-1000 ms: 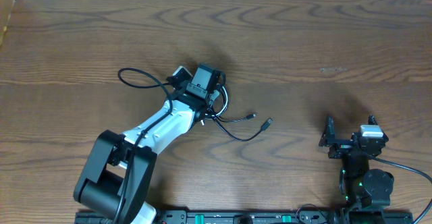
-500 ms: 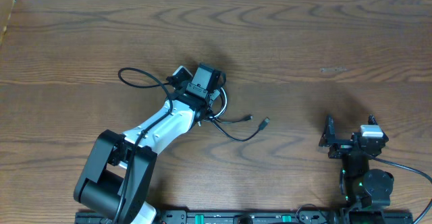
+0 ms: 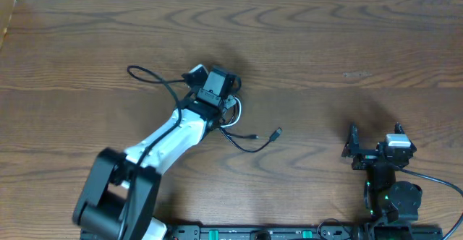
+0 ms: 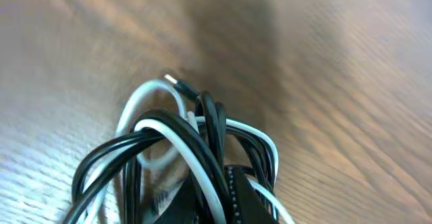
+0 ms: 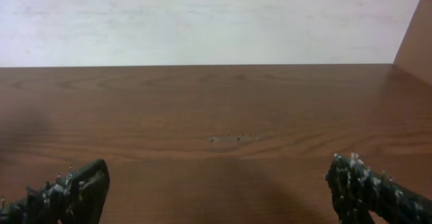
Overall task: Untangle cables
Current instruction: 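Lift the grasped cable bundle upward with the left gripper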
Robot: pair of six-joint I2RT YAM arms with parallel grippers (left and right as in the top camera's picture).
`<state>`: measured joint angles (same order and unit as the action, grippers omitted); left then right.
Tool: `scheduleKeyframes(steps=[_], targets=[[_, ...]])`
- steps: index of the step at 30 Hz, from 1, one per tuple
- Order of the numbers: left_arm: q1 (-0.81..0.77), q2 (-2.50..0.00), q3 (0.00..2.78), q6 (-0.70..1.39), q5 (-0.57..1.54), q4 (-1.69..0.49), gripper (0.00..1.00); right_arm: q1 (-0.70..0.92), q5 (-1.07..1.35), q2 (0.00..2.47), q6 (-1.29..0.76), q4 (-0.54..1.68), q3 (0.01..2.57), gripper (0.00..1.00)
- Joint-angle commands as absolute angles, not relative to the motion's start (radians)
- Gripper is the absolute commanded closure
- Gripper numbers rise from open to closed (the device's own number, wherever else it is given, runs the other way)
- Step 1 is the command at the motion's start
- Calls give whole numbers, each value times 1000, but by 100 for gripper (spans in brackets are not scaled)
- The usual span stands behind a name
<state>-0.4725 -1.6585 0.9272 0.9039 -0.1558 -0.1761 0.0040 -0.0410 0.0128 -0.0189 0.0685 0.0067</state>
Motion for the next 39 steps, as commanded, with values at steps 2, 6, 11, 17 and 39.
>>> scheduleKeyframes(steps=[2, 6, 11, 17, 39], targets=[[-473, -1523, 940, 632, -161, -175, 93, 1, -46, 11, -33, 72, 5, 1], [-473, -1421, 940, 448, -115, -175, 93, 1, -46, 11, -33, 72, 6, 1], [-473, -1349, 940, 313, 22, -175, 93, 1, -46, 11, -33, 72, 5, 1], [-473, -1309, 940, 179, 226, -175, 92, 1, -46, 11, -33, 72, 5, 1], [-473, -1287, 940, 33, 821, -174, 93, 1, -54, 11, -28, 68, 6, 1]])
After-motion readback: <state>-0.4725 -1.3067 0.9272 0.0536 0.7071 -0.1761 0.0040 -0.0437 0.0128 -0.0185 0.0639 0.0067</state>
